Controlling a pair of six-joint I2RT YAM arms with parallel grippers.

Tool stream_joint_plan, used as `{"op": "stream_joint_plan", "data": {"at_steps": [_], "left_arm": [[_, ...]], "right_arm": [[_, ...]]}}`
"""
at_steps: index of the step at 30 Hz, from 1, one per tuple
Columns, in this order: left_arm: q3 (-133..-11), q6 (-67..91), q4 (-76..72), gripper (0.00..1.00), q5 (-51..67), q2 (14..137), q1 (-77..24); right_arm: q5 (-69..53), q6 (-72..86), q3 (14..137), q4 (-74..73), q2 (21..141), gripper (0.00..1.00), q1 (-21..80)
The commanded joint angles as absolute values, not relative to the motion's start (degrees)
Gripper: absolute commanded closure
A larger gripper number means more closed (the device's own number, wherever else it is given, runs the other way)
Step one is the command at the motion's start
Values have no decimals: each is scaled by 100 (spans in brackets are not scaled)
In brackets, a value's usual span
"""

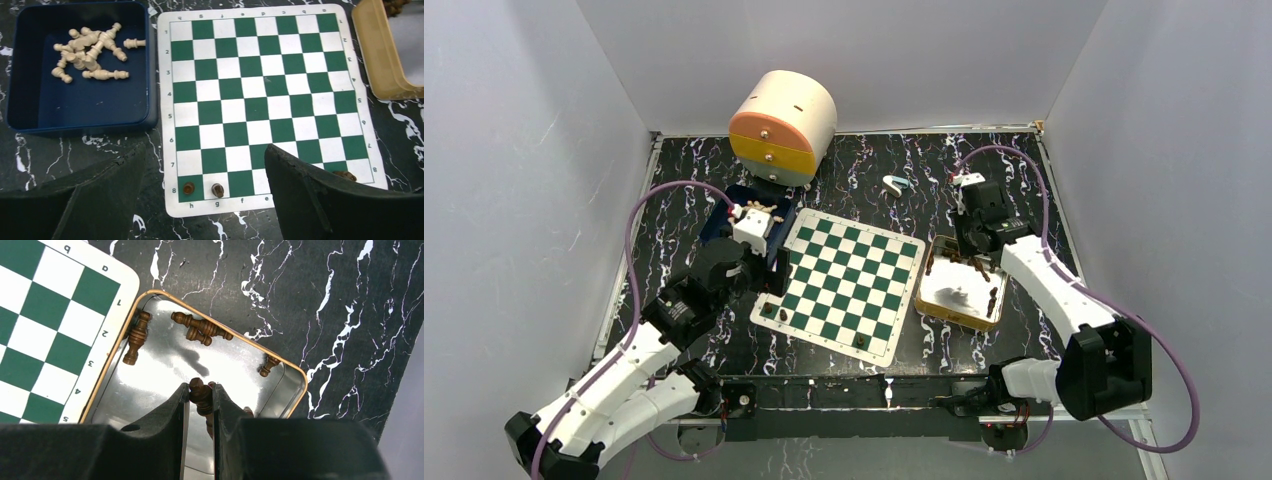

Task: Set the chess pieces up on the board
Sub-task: Pick up the chess piece from the storage box, then pick up the chess piece.

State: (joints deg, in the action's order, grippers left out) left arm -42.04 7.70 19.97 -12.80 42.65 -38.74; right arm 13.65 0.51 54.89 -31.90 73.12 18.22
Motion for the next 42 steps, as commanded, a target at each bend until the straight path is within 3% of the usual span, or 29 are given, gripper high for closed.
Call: {"op": "stream_joint_plan", "data": {"at_steps": [1,8,14,26,34,42], "left_arm": [[-4229,869,1791,17,-842,4283,-3893],[-4262,1091,1560,21,155,4347,-3893],[-4201,2465,792,26,1015,4435,-3893],[-3034,6773,-2358,36,1296,4569,-3888],[-2935,7574,-3237,38,1272,5138,-3891],[-2995,8601,-4114,40,1373,5953,-3902]], "right_arm": [[1429,522,5332,-2879,6884,90,1802],[1281,885,5605,-3132,6565,90,1797],[407,1213,5895,-3265,6282,92,1802],[-1951,2413,5607,-2046,5508,94,1797],[-2968,3313,5412,-1146,5389,95,1805],[-3172,3524,5484,-915,5367,95,1805]]}}
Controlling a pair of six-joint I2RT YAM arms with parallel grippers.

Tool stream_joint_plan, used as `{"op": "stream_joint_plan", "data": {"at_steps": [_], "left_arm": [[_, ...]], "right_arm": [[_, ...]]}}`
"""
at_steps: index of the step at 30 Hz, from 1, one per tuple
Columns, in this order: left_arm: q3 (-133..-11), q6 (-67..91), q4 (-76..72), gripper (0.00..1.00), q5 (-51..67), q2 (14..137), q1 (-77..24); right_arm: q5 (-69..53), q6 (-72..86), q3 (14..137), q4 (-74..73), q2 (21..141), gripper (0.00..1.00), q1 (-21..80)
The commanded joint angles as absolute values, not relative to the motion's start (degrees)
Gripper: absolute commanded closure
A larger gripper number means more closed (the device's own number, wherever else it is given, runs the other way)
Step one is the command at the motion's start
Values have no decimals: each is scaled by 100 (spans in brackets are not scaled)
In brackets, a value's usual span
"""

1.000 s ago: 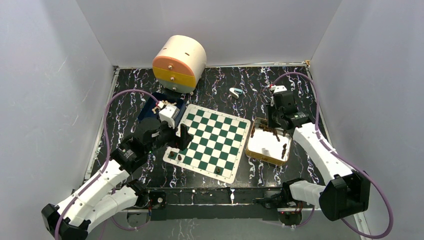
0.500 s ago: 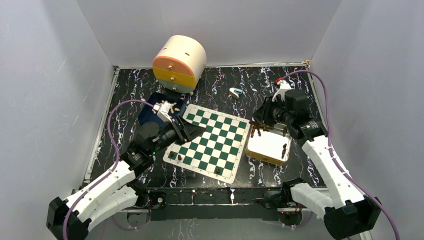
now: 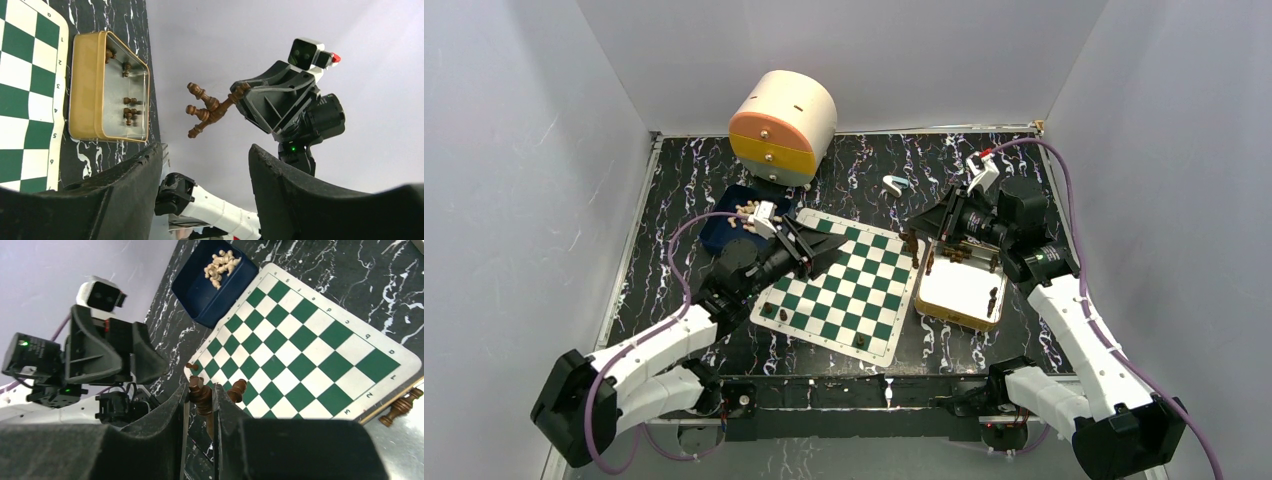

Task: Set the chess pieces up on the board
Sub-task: Pick up the chess piece.

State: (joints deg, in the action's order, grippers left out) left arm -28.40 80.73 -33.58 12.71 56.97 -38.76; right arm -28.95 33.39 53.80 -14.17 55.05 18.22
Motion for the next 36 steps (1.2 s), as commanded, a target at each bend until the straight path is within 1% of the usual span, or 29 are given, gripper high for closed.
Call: {"op": "stream_joint_plan", "data": {"at_steps": [1,6,8,11,13,18,26,36], "left_arm": [[-3102,8399,-4110,40,1457,6056,-3900],[-3489,7291,-4156,39,2240,6626,-3902],[-3439,7405,-4517,40,2496,6819,-3897],[-3323,8139,-5247,42,2714,7035,-3922],[-3297,8496,-5447,43,2682,7074,-3996],[-3312,8561,-5494,44,2335,7050,-4278],[-3091,8890,-6110,44,2349,7347,-4301],[-3248,8955,-6756,46,2359,7791,-4351]], "right_arm": [[-3142,3505,5479,-937,5370,95,1809],[-3378,3676,5428,-868,5404,95,1808],[-3462,3756,5376,-762,5357,95,1805],[-3480,3917,5293,-592,5276,94,1809],[-3542,4070,5246,-406,5251,94,1803],[-3686,4464,5135,141,5290,94,1808],[-3726,4810,5071,584,5254,94,1819],[-3854,5144,5078,923,5279,94,1817]]}}
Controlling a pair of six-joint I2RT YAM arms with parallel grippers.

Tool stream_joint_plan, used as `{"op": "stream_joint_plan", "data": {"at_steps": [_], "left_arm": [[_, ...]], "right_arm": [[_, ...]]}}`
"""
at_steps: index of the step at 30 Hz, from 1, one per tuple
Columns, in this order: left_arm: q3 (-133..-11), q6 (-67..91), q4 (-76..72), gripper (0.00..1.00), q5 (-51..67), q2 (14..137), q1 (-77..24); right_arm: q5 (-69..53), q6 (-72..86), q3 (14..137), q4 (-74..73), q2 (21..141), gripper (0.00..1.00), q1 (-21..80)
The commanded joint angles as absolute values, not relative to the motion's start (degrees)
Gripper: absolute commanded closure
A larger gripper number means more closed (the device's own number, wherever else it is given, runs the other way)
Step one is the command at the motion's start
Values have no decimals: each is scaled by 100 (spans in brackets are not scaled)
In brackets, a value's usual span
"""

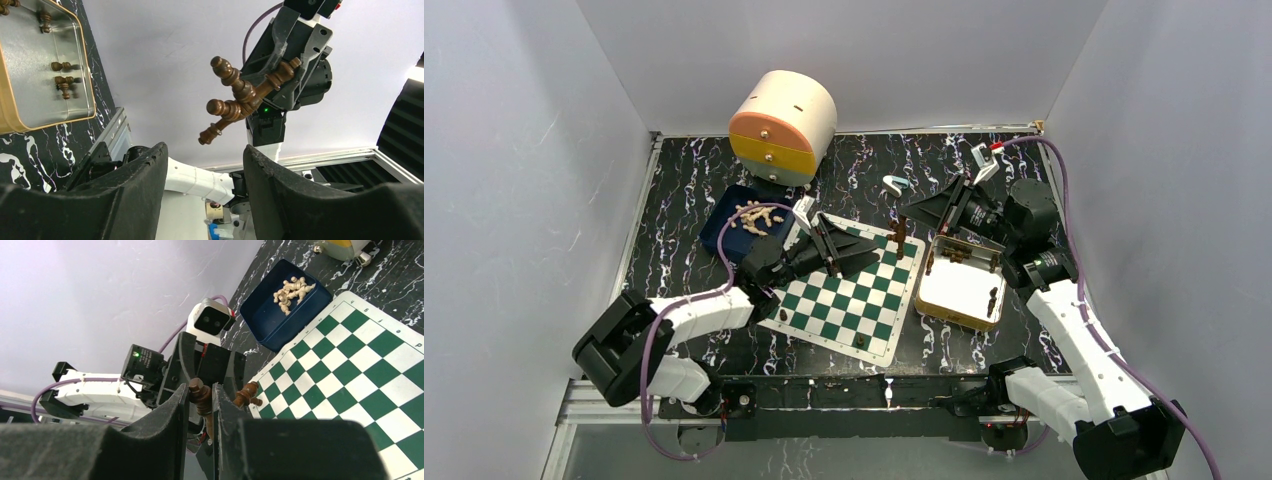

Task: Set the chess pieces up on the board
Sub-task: Pick up the chess piece.

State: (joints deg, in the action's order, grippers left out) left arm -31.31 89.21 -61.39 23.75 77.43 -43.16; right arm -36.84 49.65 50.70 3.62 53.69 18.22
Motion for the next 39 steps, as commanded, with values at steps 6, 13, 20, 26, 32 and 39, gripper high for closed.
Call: {"op": "stream_joint_plan", "data": {"at_steps": [6,13,20,26,32,39], "left_arm": [[-3320,8983,-7213,47,2255,8016,-4364],[-3455,9273,-8050,52,2170,8401,-4394],[-3667,9457,-8499,52,2114,8710,-4490],[-3696,9455,-8558,52,2077,8827,-4560],[-3711,9449,-8596,55,2082,8854,-4574],[-3578,9431,-8629,61,1963,8807,-4579]], "right_arm": [[-3960,5276,5077,1109,5278,94,1812],[-3997,5467,4986,1279,5231,94,1819],[-3983,5498,4954,1322,5230,94,1828],[-3972,5520,4915,1362,5239,94,1845],[-3968,5498,4905,1363,5281,93,1846],[-3964,5485,4878,1346,5282,93,1854]]}}
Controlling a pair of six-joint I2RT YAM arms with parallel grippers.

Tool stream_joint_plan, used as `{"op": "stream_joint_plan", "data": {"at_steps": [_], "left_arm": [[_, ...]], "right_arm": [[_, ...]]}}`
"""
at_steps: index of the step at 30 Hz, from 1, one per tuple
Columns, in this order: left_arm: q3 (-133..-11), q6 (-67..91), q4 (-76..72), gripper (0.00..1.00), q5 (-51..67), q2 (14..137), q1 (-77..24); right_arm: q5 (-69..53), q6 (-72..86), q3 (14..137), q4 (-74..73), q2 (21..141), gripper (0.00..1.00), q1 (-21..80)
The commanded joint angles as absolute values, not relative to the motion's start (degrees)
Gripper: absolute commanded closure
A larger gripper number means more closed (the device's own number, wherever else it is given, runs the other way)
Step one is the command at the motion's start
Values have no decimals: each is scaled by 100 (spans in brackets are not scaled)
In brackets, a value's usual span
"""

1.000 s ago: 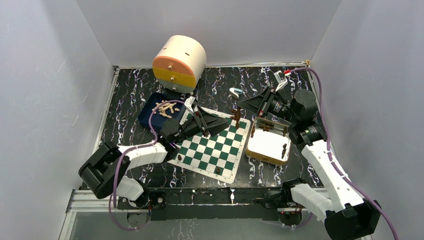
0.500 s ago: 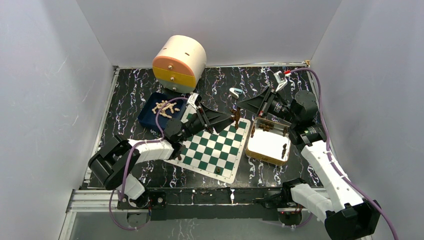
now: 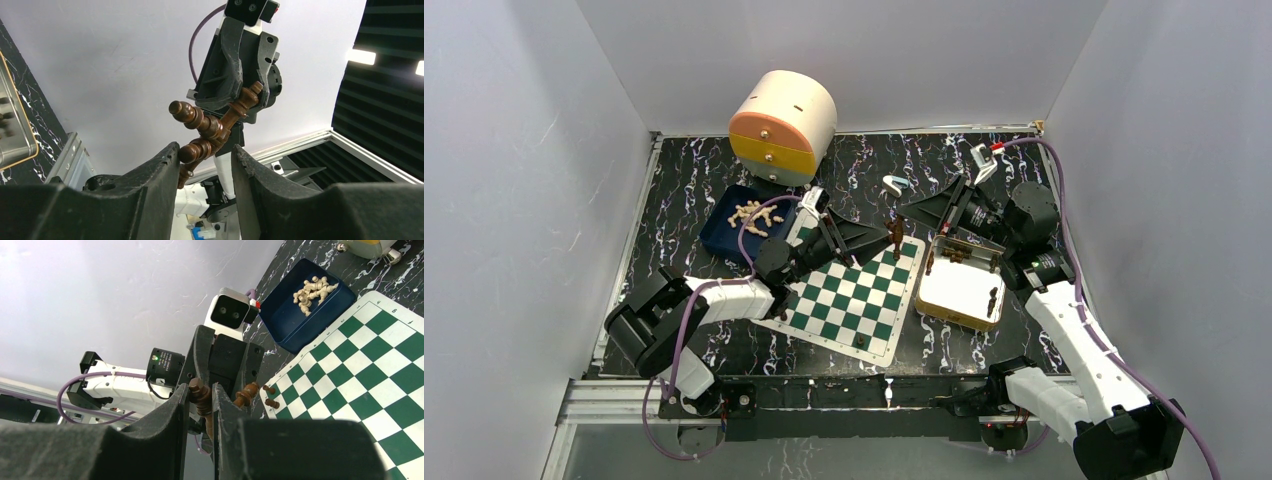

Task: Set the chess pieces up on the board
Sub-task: Pick up the chess piece.

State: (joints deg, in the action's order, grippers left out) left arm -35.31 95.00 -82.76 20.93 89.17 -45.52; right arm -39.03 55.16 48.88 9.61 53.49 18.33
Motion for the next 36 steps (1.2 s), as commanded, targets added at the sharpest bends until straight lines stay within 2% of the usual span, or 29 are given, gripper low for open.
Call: {"op": "stream_joint_plan", "data": {"at_steps": [1,13,27,31,36], "left_arm": [[-3565,9431,-8643,61,1948,8807,-4578],[-3363,9397,-8666,70,1846,8689,-4574],[-3251,9104,-8561,95,1871,8608,-4575],[-3218,8779,-8052,97,1933,8394,-4574],[-3130,7952,-6559,98,1906,7777,-4569]], "right_arm": [[-3972,5486,4878,1337,5277,93,1853],[-3937,5410,4895,1244,5250,93,1846],[-3885,5187,4878,966,5211,93,1848],[-3813,5020,4915,764,5179,93,1849],[-3603,4639,4990,288,5111,93,1854]]}}
